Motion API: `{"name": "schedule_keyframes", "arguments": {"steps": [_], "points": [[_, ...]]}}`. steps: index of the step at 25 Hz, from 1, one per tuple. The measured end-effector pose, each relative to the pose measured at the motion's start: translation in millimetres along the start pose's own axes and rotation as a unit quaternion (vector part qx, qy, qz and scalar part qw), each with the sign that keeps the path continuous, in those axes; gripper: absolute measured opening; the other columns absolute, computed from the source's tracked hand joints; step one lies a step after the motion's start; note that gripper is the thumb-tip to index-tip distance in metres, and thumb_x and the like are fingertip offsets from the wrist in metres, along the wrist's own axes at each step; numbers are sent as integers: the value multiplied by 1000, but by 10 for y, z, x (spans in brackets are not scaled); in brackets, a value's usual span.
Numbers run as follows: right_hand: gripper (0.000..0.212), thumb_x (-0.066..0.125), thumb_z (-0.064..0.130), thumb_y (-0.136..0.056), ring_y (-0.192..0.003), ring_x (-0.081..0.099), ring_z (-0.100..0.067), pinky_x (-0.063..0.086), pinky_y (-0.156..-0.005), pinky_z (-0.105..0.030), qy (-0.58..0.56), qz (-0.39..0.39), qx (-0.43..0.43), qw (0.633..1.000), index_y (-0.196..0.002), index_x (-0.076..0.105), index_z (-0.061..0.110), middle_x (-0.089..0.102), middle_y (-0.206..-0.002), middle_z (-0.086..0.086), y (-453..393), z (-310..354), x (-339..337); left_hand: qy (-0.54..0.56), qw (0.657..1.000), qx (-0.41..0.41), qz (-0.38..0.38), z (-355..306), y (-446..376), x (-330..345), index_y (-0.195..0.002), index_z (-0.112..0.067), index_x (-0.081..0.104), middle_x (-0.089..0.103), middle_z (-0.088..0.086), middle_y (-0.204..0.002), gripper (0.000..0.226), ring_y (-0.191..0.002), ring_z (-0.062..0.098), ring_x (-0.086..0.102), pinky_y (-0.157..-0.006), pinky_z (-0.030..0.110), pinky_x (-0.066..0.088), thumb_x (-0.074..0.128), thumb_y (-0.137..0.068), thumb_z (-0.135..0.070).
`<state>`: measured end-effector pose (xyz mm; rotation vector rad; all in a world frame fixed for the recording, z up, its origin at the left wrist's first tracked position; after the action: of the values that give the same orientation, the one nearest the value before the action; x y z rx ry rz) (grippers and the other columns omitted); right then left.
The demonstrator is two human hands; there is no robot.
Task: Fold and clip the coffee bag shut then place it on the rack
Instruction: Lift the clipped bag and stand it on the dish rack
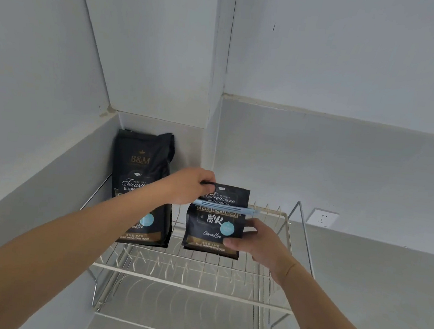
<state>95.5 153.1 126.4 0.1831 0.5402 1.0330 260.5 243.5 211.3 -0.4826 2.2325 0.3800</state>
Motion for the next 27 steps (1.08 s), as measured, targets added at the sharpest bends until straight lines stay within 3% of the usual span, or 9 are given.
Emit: {"name": "schedule_keyframes", "arguments": {"steps": [4, 11, 15, 17, 18, 20, 22, 24, 27], "points": [[52, 83, 33, -72, -87, 67, -9, 46, -65, -23, -24, -5, -8, 1000, -114, 54, 22, 74, -104, 2, -85, 6, 3, -16, 1000, -16, -3, 32, -196, 1, -95, -18, 60, 69, 6, -96, 12, -91, 24, 64, -75, 34, 51, 50, -99, -23], [43, 81, 39, -73, -77, 66, 0, 45, -60, -17, -49, -15, -11, 999, -105, 52, 34, 70, -91, 18, -106, -69, 40, -36, 999, -3, -25, 98, -157, 10, -111, -19, 56, 63, 4, -105, 17, -93, 19, 61, -74, 33, 53, 49, -99, -29], [51, 83, 33, -71, -82, 67, -1, 46, -63, -21, -61, -10, -19, 998, -111, 52, 32, 73, -98, 12, -108, -55, 37, -120, 970, 98, -188, -126, 187, -156, -126, -29, 47, 52, -3, -122, 34, -101, 10, 52, -82, 31, 51, 57, -94, -28], [55, 84, 30, -71, -89, 65, -6, 48, -70, -26, -69, -10, -20, 997, -115, 52, 30, 72, -104, 7, -118, -60, 40, -86, 950, 101, -282, -125, 478, -203, -109, -33, 49, 56, -10, -107, 26, -88, 1, 55, -72, 22, 48, 63, -88, -29], [55, 84, 29, -71, -90, 65, -7, 49, -74, -28, -72, -11, -20, 997, -116, 52, 29, 72, -105, 7, -126, -65, 40, -68, 954, 62, -285, -34, 577, -162, -99, -34, 48, 58, -13, -96, 22, -78, 0, 57, -65, 19, 48, 65, -86, -31], [57, 85, 27, -70, -92, 65, -9, 51, -80, -32, -78, -15, -20, 997, -116, 51, 28, 71, -106, 6, -143, -71, 34, -11, 976, -70, -204, 270, 670, 60, -95, -34, 47, 63, -15, -84, 26, -67, 1, 61, -54, 20, 51, 70, -83, -36], [57, 86, 23, -69, -95, 64, -11, 51, -82, -34, -85, -15, -22, 996, -115, 52, 28, 69, -106, 8, -159, -73, 31, 45, 979, -168, -109, 521, 704, 313, -114, -33, 43, 64, -14, -91, 48, -70, 4, 63, -50, 21, 51, 75, -78, -38], [55, 86, 19, -68, -95, 64, -11, 51, -75, -30, -99, -11, -27, 995, -111, 53, 28, 69, -106, 8, -165, -76, 27, 79, 977, -187, -64, 605, 648, 453, -134, -35, 31, 59, -8, -102, 77, -77, 9, 62, -49, 21, 48, 80, -73, -34], [56, 87, 14, -66, -94, 65, -9, 49, -65, -24, -100, -7, -40, 994, -108, 54, 30, 69, -105, 10, -156, -69, 25, 147, 972, -179, -31, 627, 518, 596, -134, -29, 28, 63, -2, -103, 86, -81, 15, 64, -55, 24, 51, 83, -69, -21]]}}
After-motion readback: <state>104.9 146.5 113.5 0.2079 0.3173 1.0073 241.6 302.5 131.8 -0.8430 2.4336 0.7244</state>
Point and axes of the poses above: each hand's wrist, its own y-axis away from the middle knuckle, its own x-axis out of the palm, z = x × y, the point moved 8 cm from there along -y, towards the middle knuckle
